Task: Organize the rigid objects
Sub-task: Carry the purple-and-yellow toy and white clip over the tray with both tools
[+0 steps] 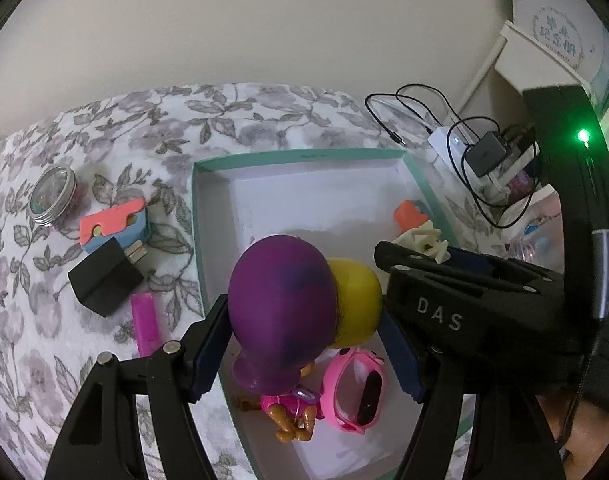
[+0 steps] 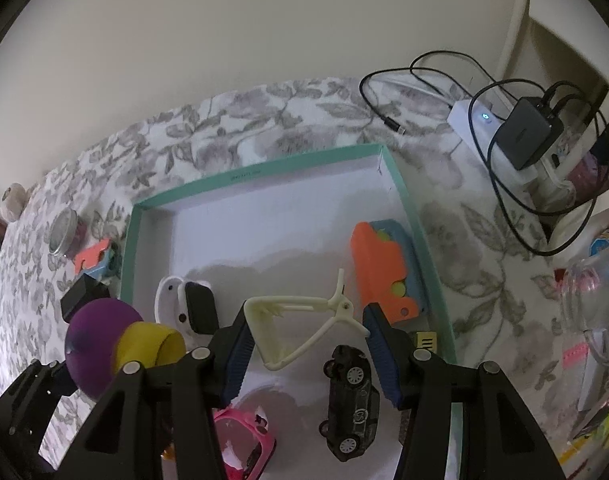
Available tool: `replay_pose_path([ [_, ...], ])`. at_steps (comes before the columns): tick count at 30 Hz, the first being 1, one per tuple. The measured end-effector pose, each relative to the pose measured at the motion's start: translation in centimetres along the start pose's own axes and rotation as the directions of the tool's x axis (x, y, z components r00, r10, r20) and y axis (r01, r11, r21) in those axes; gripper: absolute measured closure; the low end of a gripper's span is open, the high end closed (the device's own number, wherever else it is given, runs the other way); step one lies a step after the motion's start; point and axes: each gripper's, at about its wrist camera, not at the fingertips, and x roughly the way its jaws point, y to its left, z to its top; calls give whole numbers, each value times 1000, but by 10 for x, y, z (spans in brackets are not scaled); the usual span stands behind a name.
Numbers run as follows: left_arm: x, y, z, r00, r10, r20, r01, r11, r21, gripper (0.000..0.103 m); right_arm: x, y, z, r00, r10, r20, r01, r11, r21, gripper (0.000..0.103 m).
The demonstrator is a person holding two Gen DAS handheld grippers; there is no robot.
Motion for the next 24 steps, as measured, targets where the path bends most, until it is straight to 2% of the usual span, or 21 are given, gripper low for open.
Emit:
replay_pose_path([
  [13, 10, -4, -5, 999, 42, -12, -42, 998, 40, 30, 15, -3, -4, 999, -9, -50, 10, 1000, 4, 46],
  [24, 12, -3, -4, 999, 35, -34, -34, 999, 40, 30, 16, -2, -3, 998, -25, -59, 26, 1000, 4, 46],
])
